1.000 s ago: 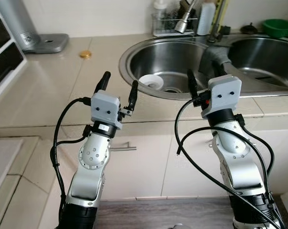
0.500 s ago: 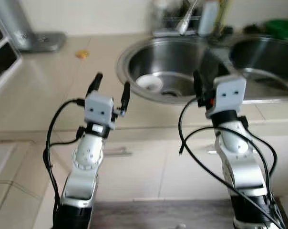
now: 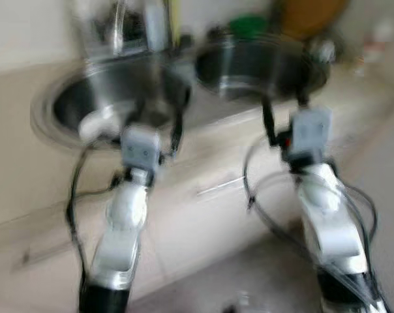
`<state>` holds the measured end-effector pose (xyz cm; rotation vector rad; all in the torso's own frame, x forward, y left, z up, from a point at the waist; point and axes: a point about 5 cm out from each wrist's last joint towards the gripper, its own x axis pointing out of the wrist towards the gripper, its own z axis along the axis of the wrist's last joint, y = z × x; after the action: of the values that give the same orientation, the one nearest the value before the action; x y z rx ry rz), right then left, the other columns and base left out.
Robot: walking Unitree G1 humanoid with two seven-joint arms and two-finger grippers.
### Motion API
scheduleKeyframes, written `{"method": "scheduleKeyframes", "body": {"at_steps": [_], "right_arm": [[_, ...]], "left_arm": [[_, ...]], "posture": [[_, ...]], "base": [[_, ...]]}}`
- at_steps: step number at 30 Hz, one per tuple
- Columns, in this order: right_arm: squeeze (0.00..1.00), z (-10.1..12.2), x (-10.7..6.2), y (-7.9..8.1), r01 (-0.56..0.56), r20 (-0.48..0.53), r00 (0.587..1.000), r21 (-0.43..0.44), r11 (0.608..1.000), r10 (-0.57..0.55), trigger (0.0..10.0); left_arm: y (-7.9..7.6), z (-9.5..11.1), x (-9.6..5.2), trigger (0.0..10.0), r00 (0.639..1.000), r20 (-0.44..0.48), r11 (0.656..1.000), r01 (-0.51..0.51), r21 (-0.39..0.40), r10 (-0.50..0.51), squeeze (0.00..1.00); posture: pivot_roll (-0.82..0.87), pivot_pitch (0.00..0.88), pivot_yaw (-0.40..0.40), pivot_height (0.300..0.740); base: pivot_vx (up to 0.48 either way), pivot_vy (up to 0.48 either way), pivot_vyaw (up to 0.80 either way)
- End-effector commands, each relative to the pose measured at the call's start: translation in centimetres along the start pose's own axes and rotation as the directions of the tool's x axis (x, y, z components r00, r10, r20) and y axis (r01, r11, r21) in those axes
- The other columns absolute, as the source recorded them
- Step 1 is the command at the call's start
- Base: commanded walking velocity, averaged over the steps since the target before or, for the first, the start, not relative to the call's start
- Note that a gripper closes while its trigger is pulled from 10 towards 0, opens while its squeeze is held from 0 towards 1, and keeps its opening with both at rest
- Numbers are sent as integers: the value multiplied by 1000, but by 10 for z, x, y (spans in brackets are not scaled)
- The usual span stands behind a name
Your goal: Kitchen organization
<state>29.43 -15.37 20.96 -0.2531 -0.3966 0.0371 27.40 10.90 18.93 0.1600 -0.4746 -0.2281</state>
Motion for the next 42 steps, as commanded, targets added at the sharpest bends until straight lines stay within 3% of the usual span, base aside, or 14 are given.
{"method": "scheduleKeyframes", "body": {"at_steps": [1,19,31,37,42], "right_arm": [[0,3,1,4,-10,10,1000,14,1000,10,10000],[0,2,1,4,-7,-2,1000,8,1000,7,10000],[0,0,2,4,-6,-14,1000,5,1000,6,10000],[0,-2,1,5,-14,-21,1000,-18,1000,13,10000],[0,-3,1,6,-17,-26,1000,-13,1000,17,10000]], "left_arm": [[6,3,-1,10000,1000,10,1000,-10,20,10,0],[4,-1,-1,10000,1000,-7,1000,8,27,-8,0],[3,-2,-1,10000,1000,-12,1000,11,28,-10,0],[2,-3,0,10000,1000,-15,1000,15,25,-15,0],[2,-4,0,10000,1000,-19,1000,17,22,-16,0]], "posture": [[-149,0,26,740],[-153,0,31,740],[-154,0,33,740],[-156,0,35,740],[-156,0,36,740]], "base": [[0,0,-800],[0,0,-800],[0,-454,-800],[0,0,-800],[0,-444,-800]]}}
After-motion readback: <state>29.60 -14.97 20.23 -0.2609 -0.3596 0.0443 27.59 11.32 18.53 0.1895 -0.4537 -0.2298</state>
